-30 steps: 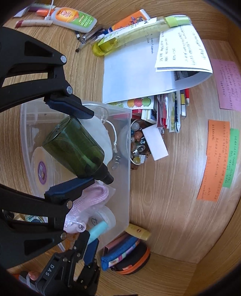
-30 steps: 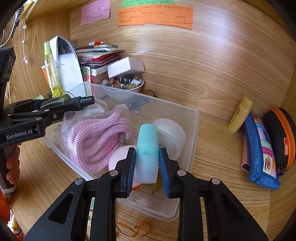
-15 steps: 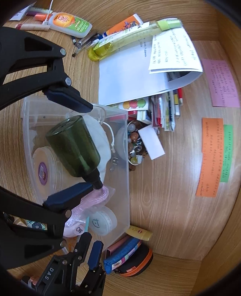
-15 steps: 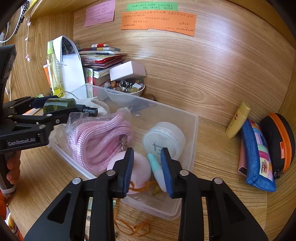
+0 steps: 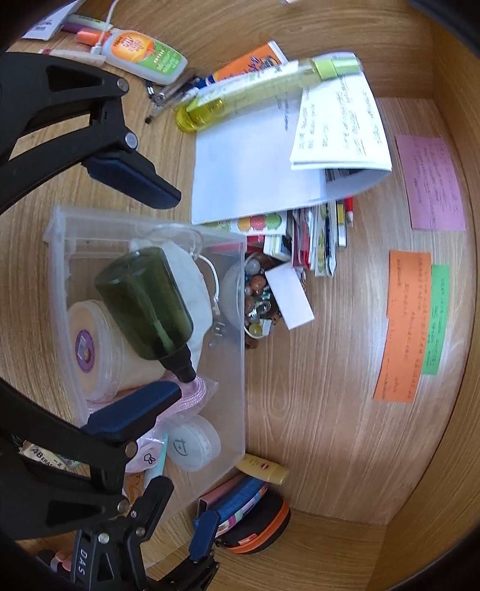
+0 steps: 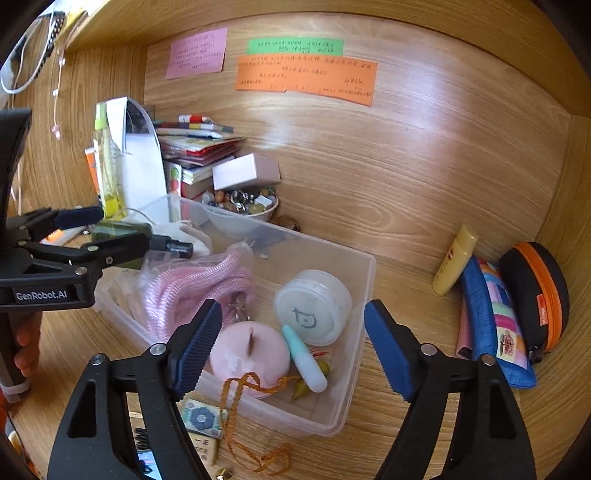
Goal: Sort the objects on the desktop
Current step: 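Withdraw both tools from the box toward the red pouch and staple box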
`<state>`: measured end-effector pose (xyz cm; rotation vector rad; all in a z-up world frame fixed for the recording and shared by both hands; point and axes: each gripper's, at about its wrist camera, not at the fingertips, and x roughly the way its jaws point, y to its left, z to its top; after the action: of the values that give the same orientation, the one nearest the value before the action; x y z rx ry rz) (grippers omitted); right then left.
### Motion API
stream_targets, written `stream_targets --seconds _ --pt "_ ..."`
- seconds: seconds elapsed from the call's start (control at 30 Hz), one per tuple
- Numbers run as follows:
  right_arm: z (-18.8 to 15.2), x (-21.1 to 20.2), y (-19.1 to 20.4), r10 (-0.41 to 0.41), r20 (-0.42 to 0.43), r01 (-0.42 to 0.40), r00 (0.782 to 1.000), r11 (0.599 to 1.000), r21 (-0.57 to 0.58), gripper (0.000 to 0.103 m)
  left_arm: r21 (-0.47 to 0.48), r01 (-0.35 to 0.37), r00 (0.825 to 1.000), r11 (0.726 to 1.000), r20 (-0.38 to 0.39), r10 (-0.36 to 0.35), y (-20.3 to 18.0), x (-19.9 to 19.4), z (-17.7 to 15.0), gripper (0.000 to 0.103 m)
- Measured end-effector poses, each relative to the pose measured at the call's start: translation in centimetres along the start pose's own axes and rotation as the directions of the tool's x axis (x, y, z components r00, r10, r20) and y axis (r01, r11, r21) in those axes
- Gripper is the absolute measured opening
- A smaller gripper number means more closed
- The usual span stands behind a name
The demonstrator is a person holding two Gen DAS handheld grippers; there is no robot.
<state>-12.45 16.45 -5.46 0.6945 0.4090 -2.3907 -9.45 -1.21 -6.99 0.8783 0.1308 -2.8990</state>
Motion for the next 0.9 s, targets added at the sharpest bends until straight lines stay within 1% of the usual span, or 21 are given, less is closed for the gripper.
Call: stream_targets --seconds 0.03,0.1,0.27,0.33,0.37,0.4,0.57,0.63,0.73,0.8,0.9 --pt "0.1 -0.1 -0.1 0.026 -0.006 -0.026 1.000 1.000 0.011 0.077 -0.010 -0.001 1.000 1.000 -0.007 0.001 0.2 -0.2 -0.1 0.098" --pt "0.1 -0.5 -0.2 0.038 -0.012 -0.038 0.999 0.999 0.032 0.077 -0.015 -0.007 1.000 1.000 -0.018 0.007 0.5 -0.7 -0.3 0.098" --pt "-0.2 -2.2 0.3 0.064 -0.003 -0.064 0.998 0.997 0.037 0.078 0.040 -0.069 0.998 0.997 0.010 0.068 0.5 -3.1 -1.0 0.098" --pt "-0.4 -2.9 0.5 0.077 -0.006 -0.076 0.997 0.996 0.037 0.080 0.055 -0.069 0.998 0.996 0.017 0.068 0.4 -4.1 -1.5 0.100" --pt "-0.6 -3.4 0.7 0.085 -0.004 -0.085 0.996 0.996 0.037 0.083 0.060 -0.066 0.998 0.996 0.016 0.065 0.3 -4.4 -1.7 0.100" --pt "-0.9 -3.8 0.9 0.087 0.002 -0.087 0.996 0.996 0.035 0.085 0.068 -0.058 0.998 0.996 0.013 0.058 0.3 -4.8 -2.0 0.101" --pt "-2.3 -6.0 1.8 0.046 0.020 -0.046 0.999 0.999 -0.006 0.086 0.117 -0.032 0.999 0.993 -0.017 0.035 -0.5 -6.3 -3.8 0.101" --pt "-3.0 -6.6 2.0 0.040 0.008 -0.039 0.999 0.999 -0.023 0.086 0.131 -0.015 0.999 0.991 -0.034 0.020 -0.8 -6.7 -4.8 0.101" --pt "-4.0 -7.3 2.0 0.040 -0.008 -0.041 0.999 0.998 -0.042 0.086 0.118 0.043 0.996 0.992 -0.080 -0.033 -1.1 -7.2 -6.0 0.101" --pt "-4.8 -7.7 2.1 0.022 -0.016 -0.023 1.000 0.998 -0.061 0.086 0.103 0.084 0.991 0.991 -0.113 -0.072 -1.4 -7.4 -6.8 0.101" --pt "-6.1 -8.1 2.1 -0.010 -0.034 0.007 0.999 0.996 -0.084 0.086 0.101 0.113 0.985 0.988 -0.144 -0.098 -2.0 -7.7 -7.8 0.101"
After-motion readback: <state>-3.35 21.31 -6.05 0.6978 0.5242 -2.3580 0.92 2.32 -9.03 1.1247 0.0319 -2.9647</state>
